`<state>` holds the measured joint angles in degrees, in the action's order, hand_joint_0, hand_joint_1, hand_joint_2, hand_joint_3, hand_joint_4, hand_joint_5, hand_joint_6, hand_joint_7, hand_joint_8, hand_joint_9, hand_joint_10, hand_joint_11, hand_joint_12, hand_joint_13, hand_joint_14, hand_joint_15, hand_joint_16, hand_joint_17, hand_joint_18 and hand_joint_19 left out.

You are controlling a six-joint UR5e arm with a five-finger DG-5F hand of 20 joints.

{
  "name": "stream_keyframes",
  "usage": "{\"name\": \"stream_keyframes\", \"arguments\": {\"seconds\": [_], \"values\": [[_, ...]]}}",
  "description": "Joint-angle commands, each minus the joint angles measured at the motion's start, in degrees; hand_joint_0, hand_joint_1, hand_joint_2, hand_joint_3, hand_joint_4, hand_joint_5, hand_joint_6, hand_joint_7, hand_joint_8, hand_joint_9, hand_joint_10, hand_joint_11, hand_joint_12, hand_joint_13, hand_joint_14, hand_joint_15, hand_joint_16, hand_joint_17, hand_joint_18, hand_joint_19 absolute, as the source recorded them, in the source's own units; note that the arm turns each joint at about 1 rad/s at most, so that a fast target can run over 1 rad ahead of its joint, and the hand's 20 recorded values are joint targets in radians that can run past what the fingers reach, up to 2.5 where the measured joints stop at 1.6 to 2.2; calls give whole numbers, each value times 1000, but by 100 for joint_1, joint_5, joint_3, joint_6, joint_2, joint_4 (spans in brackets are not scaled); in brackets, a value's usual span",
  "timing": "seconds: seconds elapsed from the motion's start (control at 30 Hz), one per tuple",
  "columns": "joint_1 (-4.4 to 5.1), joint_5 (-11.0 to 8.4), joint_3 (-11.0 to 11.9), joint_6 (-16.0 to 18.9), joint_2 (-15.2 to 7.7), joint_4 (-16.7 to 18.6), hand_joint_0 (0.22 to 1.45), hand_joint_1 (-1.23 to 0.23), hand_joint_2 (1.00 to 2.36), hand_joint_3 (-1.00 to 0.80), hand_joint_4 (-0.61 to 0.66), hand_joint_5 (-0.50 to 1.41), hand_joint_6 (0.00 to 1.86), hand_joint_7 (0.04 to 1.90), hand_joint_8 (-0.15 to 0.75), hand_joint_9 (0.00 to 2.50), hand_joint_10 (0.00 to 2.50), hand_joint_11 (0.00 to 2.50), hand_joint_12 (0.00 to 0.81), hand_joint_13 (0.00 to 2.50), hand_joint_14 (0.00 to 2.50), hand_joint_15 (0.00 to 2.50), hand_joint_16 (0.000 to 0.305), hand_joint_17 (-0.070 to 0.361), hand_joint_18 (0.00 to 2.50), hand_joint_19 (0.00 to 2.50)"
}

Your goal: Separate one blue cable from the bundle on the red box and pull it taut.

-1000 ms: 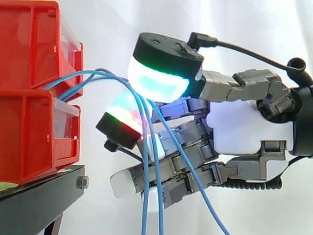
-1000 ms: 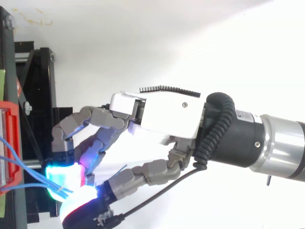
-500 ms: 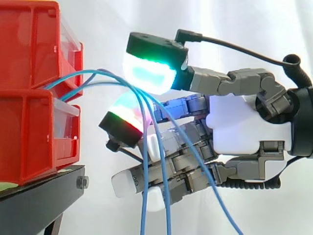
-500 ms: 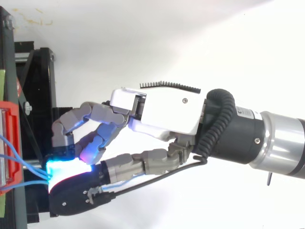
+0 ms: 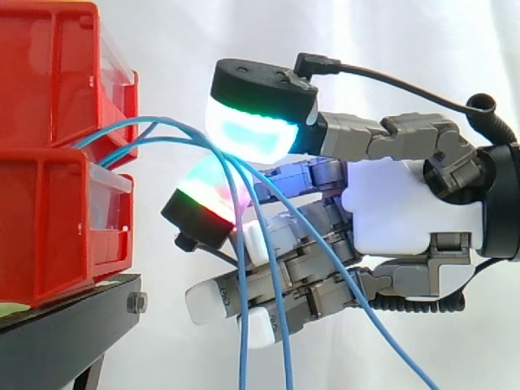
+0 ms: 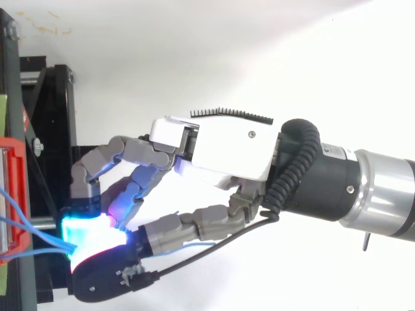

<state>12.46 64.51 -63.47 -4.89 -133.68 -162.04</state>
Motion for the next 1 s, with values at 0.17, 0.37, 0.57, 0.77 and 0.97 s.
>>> {"name": "stream_keyframes", "arguments": {"seconds": [0.17,0.37,0.57,0.77,0.97], "values": [[2,0,28,75,35,-197,680,-849,1011,-360,69,-201,908,1014,342,961,17,707,406,882,13,386,44,99,860,400],[2,0,28,75,26,-170,727,-857,1025,-62,104,-224,925,1032,320,890,16,693,398,847,13,382,43,97,840,412],[-7,0,28,75,26,-188,619,-820,1013,-330,130,-207,887,997,340,912,16,691,410,837,13,382,45,101,822,426],[-7,0,28,75,35,-188,573,-678,1016,-218,118,-179,884,1125,355,991,16,688,424,857,13,397,48,107,828,461],[-7,0,28,84,26,-188,567,-597,1009,-165,133,-159,883,1119,397,1063,14,660,470,897,11,389,57,129,888,428]]}}
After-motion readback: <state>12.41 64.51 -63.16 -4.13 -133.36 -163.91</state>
